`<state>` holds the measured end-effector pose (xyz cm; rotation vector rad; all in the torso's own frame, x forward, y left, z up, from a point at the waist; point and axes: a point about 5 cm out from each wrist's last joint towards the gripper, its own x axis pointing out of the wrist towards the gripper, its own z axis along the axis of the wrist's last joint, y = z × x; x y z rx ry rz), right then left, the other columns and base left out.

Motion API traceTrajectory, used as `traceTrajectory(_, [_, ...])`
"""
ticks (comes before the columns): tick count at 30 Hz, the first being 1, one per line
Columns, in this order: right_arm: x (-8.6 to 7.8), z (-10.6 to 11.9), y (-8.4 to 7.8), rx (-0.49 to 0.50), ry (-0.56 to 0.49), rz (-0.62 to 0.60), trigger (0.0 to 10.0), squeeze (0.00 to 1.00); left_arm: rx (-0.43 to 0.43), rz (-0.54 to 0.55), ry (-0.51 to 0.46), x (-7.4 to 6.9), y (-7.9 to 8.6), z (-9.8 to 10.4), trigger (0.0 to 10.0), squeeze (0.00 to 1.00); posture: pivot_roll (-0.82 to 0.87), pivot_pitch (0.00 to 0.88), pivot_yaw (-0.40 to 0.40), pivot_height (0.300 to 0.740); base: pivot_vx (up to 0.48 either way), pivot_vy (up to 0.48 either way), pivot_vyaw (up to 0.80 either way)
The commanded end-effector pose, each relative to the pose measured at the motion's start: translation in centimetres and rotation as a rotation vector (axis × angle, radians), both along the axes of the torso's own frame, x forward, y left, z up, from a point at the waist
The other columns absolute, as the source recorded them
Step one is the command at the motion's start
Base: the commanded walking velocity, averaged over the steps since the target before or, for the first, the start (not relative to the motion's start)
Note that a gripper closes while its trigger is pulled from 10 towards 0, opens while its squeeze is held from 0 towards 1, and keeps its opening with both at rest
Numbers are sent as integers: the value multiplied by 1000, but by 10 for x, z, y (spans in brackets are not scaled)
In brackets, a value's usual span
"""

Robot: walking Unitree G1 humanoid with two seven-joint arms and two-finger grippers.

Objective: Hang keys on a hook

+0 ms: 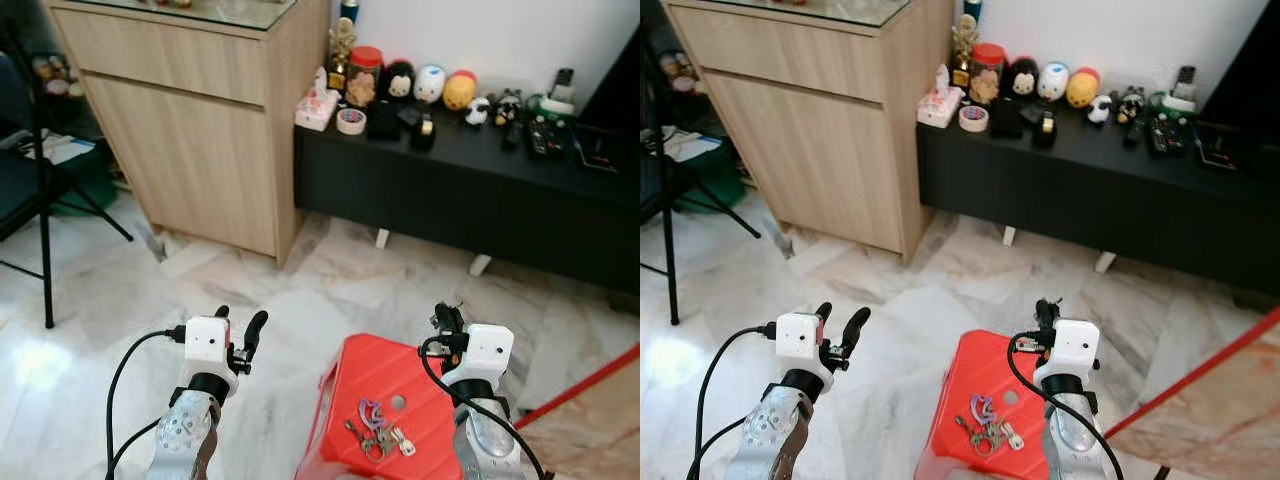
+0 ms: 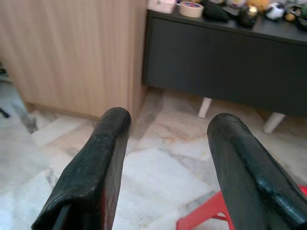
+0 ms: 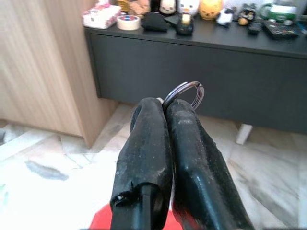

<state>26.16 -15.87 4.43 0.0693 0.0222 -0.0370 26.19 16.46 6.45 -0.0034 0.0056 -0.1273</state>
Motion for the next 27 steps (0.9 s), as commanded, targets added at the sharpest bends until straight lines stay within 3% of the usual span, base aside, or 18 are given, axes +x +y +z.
traceTrajectory(1, [-2,-1,-2,0,6,-5,10000,0,1,-10,19,-3,-2,-5,10000,0,29,24,-91,740,0,0,0])
traceTrajectory(12, [-1,-1,-2,-2,7,-12,10000,0,-10,-10,10,-2,-3,-4,10000,0,29,16,-88,740,0,0,0])
traceTrajectory(27, [-1,-4,-1,3,29,-39,10000,0,-17,-15,11,-2,-5,-4,10000,0,31,26,-88,740,-271,0,0])
